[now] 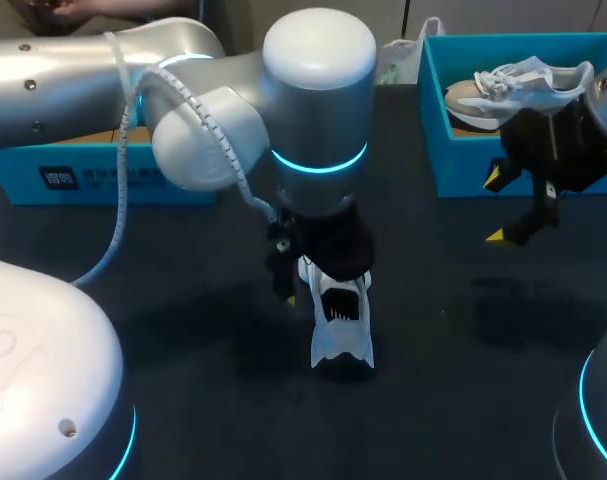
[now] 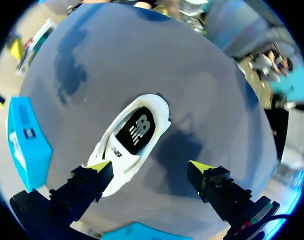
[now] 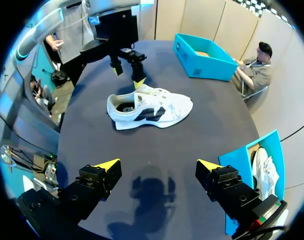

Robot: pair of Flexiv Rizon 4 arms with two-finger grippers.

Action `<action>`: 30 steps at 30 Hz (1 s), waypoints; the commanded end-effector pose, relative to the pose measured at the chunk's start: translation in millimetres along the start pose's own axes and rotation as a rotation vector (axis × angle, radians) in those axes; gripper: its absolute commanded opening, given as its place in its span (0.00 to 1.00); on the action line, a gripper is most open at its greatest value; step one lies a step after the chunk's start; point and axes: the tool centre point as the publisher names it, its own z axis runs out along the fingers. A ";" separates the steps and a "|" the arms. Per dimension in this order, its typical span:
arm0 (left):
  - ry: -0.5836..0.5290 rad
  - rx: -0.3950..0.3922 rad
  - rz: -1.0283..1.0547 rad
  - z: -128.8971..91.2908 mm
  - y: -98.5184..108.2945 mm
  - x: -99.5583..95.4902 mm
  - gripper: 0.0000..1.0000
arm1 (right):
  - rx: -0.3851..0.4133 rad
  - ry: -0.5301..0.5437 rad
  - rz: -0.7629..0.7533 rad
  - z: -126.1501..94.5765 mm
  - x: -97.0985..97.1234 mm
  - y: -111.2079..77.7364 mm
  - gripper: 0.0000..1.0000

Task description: Take the shoe out of the shoebox, open the shoe tongue, remove and reinsert the insole, then place the shoe into the shoebox

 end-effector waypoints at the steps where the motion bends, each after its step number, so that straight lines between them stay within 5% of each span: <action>1: 0.015 -0.004 -0.099 -0.2 -1.2 -3.0 1.00 | 0.003 -0.001 0.001 0.4 0.4 0.4 1.00; 6: 0.015 -0.004 -0.099 -0.2 -1.2 -3.0 1.00 | 0.003 -0.001 0.001 0.4 0.4 0.4 1.00; 13: 0.020 0.169 -0.398 -10.8 -26.5 6.9 1.00 | 0.003 -0.001 0.001 0.4 0.4 0.4 1.00; 18: 0.021 0.203 -0.542 -6.4 -32.2 7.1 1.00 | 0.003 -0.001 0.001 0.4 0.4 0.4 1.00; 27: 0.036 0.180 -0.611 6.2 -52.5 10.6 1.00 | 0.003 -0.001 0.001 0.4 0.4 0.4 1.00; 30: 0.070 0.181 -0.617 10.2 -58.8 10.8 0.91 | 0.003 -0.001 0.001 0.4 0.4 0.4 1.00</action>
